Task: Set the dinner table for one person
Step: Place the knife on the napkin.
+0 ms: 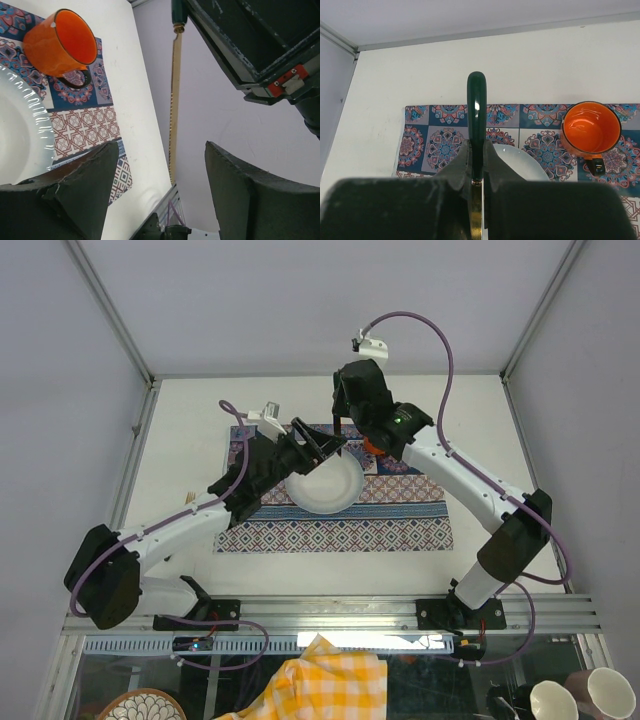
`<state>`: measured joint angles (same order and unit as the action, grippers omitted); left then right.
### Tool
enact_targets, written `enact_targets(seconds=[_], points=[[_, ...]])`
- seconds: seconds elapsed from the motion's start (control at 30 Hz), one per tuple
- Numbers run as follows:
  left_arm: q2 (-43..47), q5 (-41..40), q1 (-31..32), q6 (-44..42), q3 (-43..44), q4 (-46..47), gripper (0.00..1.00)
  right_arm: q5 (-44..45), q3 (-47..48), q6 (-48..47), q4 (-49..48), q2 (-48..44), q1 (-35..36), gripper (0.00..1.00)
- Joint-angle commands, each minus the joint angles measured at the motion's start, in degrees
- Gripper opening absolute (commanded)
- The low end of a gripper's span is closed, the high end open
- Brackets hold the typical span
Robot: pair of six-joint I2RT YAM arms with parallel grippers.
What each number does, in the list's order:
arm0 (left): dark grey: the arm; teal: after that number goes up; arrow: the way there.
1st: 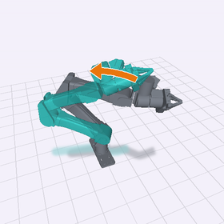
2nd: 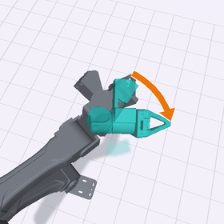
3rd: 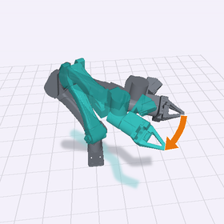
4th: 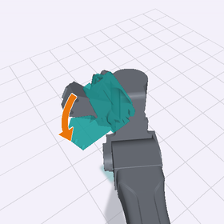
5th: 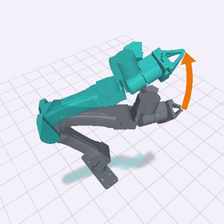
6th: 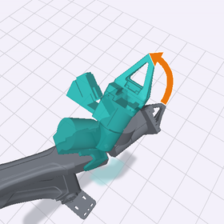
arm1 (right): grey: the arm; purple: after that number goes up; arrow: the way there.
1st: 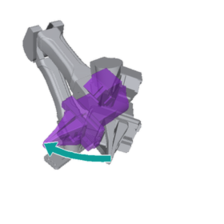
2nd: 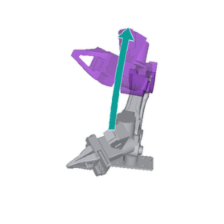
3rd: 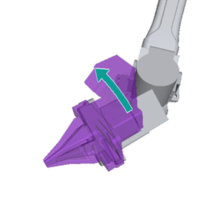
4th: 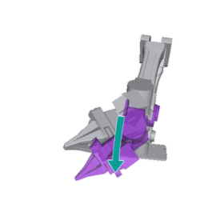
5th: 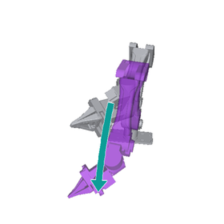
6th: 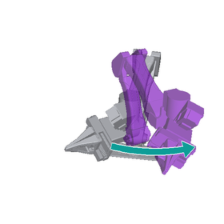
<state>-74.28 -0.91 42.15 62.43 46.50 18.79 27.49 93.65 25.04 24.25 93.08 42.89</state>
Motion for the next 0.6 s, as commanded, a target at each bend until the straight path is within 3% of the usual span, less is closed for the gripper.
enact_targets(seconds=[0.0, 0.07, 0.2, 0.43, 0.57], points=[[-0.76, 1.67, 1.03, 0.50, 3.72, 5.28, 0.71, -0.23, 3.15, 0.35, -2.02, -0.70, 0.08, 0.00], [-1.29, 2.06, 1.09, 0.62, 4.45, 5.82, 0.66, -0.24, 3.20, 0.30, -1.98, -0.68, 0.08, 0.00], [-2.57, 3.10, 1.25, 0.72, 5.80, 6.26, 0.47, -0.38, 3.22, 0.34, -1.86, -0.61, 0.08, 0.00], [-2.80, 3.64, 1.35, 0.82, 6.06, 6.14, 0.00, -0.06, 3.56, 0.19, -1.66, -0.59, 0.08, 0.00], [-2.66, 3.72, 1.44, 1.15, 6.10, 5.82, 0.00, -0.25, 3.85, 0.27, -1.45, -0.46, 0.07, 0.00]])
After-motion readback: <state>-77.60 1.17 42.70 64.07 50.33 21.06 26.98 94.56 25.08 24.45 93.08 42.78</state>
